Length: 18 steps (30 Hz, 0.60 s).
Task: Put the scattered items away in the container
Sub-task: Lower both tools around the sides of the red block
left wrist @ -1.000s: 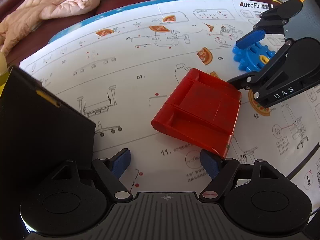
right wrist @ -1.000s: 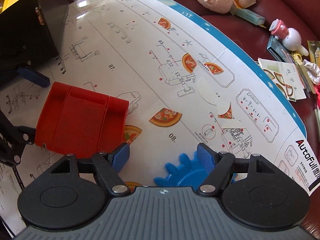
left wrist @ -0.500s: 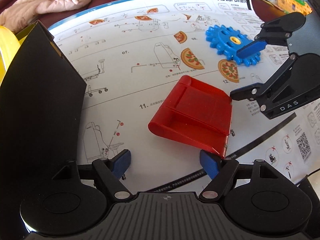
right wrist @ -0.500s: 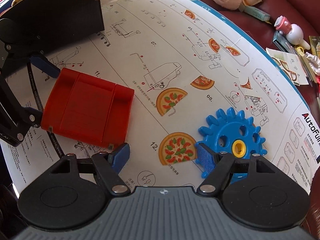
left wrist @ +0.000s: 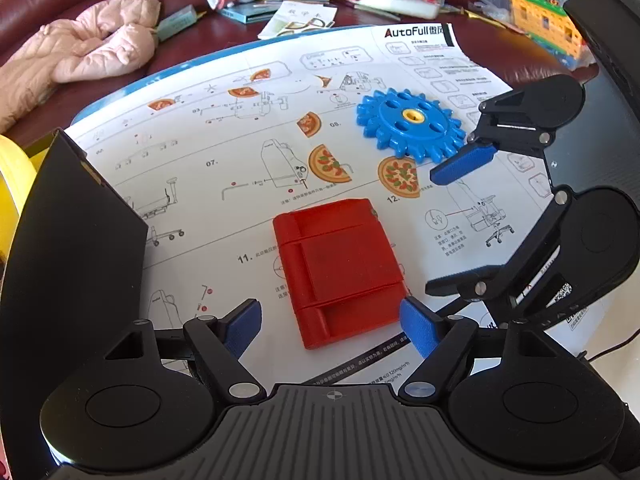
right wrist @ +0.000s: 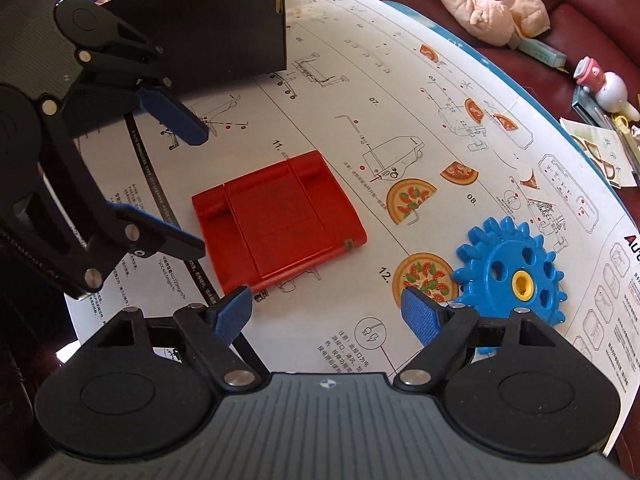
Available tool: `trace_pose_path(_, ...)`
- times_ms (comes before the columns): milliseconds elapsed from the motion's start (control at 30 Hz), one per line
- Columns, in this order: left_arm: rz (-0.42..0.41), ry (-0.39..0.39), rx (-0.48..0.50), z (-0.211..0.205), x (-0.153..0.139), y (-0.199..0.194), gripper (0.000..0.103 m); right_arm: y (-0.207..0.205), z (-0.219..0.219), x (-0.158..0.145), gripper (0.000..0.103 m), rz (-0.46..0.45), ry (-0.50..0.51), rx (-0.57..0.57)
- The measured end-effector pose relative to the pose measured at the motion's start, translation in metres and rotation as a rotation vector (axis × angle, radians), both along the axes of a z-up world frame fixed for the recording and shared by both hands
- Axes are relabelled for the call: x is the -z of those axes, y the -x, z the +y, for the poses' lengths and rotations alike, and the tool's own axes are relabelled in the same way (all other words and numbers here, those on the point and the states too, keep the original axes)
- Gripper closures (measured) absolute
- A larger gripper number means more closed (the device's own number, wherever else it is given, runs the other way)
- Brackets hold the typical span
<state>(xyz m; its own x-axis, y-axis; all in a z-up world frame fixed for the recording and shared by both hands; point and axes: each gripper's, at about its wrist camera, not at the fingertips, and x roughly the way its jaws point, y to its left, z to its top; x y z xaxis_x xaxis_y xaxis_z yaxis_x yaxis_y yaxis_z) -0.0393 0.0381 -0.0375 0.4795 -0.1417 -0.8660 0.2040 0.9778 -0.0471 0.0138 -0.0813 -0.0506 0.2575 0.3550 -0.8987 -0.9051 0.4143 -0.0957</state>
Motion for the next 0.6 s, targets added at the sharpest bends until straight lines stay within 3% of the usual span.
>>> trace_pose_path(200, 0.045, -0.018, -0.05, 0.013, 0.009, -0.01, 0.017, 0.0, 0.001, 0.006, 0.018, 0.007, 0.008, 0.005)
trace_pose_path(267, 0.072, -0.076, -0.045, 0.01, 0.016, -0.013, 0.018, -0.002, 0.002, 0.005, 0.018, 0.001, 0.005, 0.005)
trace_pose_path(467, 0.068, -0.076, -0.058, 0.019, 0.021, -0.012, 0.02, -0.021, 0.005, -0.004, 0.018, -0.005, -0.03, 0.04)
trace_pose_path(600, 0.074, -0.067, -0.056, 0.028, 0.023, -0.015, 0.025, -0.039, 0.016, -0.008, 0.027, 0.061, -0.096, 0.046)
